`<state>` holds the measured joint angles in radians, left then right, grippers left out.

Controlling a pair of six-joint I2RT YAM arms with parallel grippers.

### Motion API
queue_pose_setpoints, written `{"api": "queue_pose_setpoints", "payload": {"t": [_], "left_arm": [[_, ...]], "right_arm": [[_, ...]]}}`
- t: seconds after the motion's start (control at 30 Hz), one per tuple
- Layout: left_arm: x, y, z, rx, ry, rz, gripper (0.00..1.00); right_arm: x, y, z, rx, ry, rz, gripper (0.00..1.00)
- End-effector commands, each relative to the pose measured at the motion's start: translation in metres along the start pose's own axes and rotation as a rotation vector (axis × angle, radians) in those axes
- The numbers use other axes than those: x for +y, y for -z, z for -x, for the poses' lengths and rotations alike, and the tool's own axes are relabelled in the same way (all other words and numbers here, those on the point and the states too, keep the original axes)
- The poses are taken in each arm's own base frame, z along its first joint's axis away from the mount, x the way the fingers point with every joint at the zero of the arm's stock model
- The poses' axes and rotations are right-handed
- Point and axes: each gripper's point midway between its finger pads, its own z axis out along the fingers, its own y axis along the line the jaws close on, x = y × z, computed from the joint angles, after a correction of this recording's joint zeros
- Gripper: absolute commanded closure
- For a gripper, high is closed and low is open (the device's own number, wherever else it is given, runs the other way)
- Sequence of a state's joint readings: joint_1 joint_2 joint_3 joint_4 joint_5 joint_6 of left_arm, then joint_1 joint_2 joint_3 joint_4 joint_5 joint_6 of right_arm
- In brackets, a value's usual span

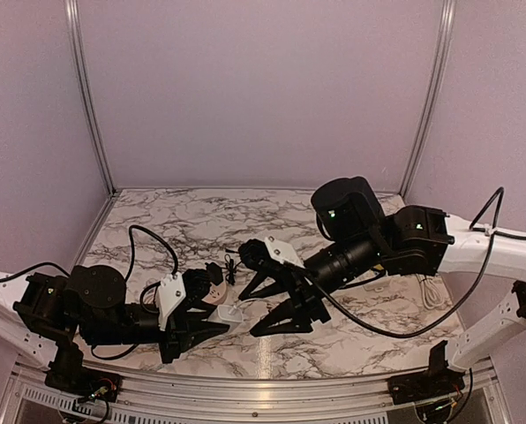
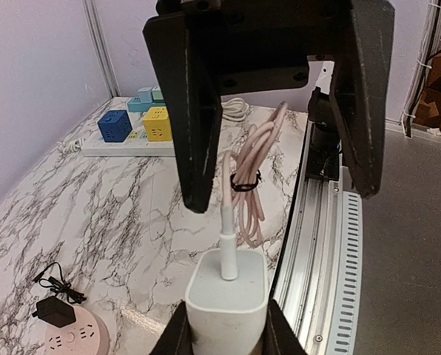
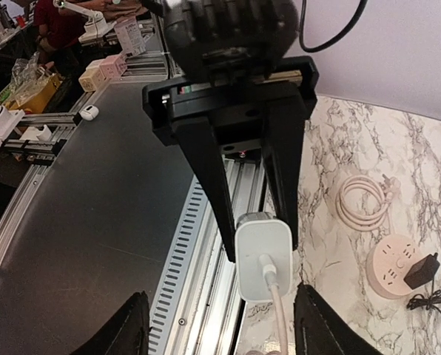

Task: Insert the plug
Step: Pass from the left arm to the right

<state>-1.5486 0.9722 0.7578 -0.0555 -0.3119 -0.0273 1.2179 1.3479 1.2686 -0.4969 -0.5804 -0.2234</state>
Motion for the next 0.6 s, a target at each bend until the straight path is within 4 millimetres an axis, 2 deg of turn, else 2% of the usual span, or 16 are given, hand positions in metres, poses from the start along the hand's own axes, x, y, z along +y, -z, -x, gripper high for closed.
{"api": "queue_pose_setpoints", "payload": {"t": [0.0,0.17,0.23,0.37,0.57], "left_arm": [[0.012,-0.001,0.004,-0.004,0.06,0.05,1.0],[0.009,-0.001,0.005,-0.017,0.07,0.026,1.0],[0.007,-0.001,0.005,-0.019,0.074,0.017,1.0],[0.005,-0.001,0.003,-0.013,0.075,0.002,1.0],[-0.001,0.002,0.004,-0.038,0.079,-0.039,1.0]], "right_arm": [[0.006,-0.011,0.01,0.002,0.045,0.023,0.39],[-0.01,-0.029,0.001,0.032,0.039,-0.032,0.39],[-0.011,-0.033,-0.001,0.034,0.043,-0.023,0.41],[-0.013,-0.037,0.003,0.017,0.052,-0.021,0.44],[-0.021,-0.038,-0.001,0.026,0.071,-0.067,0.44]]}}
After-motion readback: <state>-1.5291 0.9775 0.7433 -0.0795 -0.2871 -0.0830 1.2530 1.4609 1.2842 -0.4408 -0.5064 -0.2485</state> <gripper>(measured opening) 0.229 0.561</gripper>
